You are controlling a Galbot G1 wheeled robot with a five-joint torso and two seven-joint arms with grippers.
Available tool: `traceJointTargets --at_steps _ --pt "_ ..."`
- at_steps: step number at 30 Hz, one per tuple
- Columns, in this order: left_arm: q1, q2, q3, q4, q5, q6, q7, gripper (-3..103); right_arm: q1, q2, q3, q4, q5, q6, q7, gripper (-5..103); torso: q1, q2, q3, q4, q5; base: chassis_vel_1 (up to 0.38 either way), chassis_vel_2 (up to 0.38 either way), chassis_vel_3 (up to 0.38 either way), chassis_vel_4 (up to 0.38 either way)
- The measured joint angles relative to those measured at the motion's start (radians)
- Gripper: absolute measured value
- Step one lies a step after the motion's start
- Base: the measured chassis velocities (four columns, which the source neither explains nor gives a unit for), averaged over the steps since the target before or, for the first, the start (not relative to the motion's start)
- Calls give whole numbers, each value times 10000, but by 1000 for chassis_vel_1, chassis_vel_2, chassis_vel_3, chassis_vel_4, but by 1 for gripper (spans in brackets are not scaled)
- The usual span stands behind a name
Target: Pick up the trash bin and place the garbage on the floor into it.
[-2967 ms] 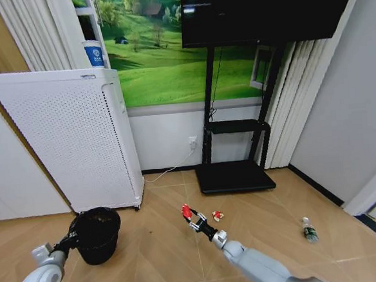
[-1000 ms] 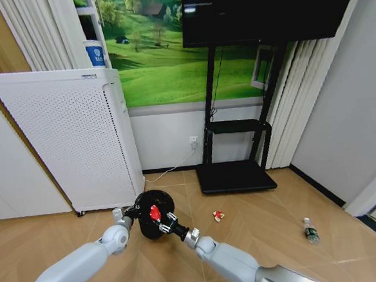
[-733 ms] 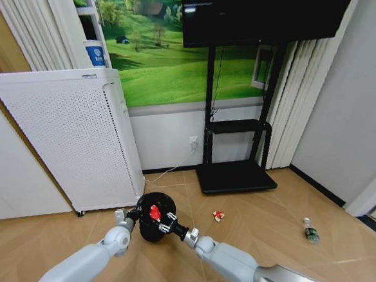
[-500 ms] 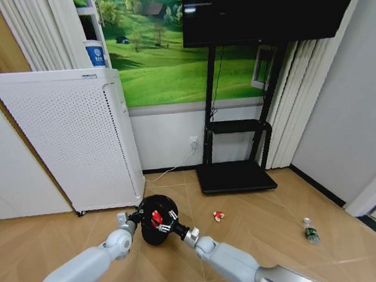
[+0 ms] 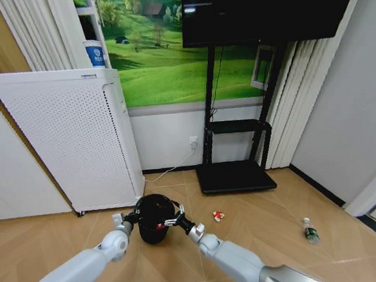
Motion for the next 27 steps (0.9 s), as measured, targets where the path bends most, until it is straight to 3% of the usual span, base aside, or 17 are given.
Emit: traceJointTargets --at_steps 3,4,8,18,27 --pt "819 145 -816 -175 106 6 14 7 0 23 165 -802 -270 -6 583 100 0 0 0 1 0 0 0 0 0" --pt "1871 279 -1891 -389 314 25 102 7 5 110 719 -1812 -796 -18 791 100 0 -1 0 1 0 0 0 0 0" --pt "2869 351 -2967 -653 535 44 195 7 -173 -10 1281 -1934 -988 -26 596 100 -1 0 -1 1 2 0 0 0 0" --pt "3683 367 -3778 -1012 774 67 263 7 -456 -155 1547 -1704 -1035 -34 387 100 0 0 -1 0 -2 0 0 0 0" --pt "4803 346 -4521 -1722 1202 43 255 7 -966 -332 2137 -1273 -1027 -3 -415 100 -1 0 -2 2 2 -104 28 116 -29"
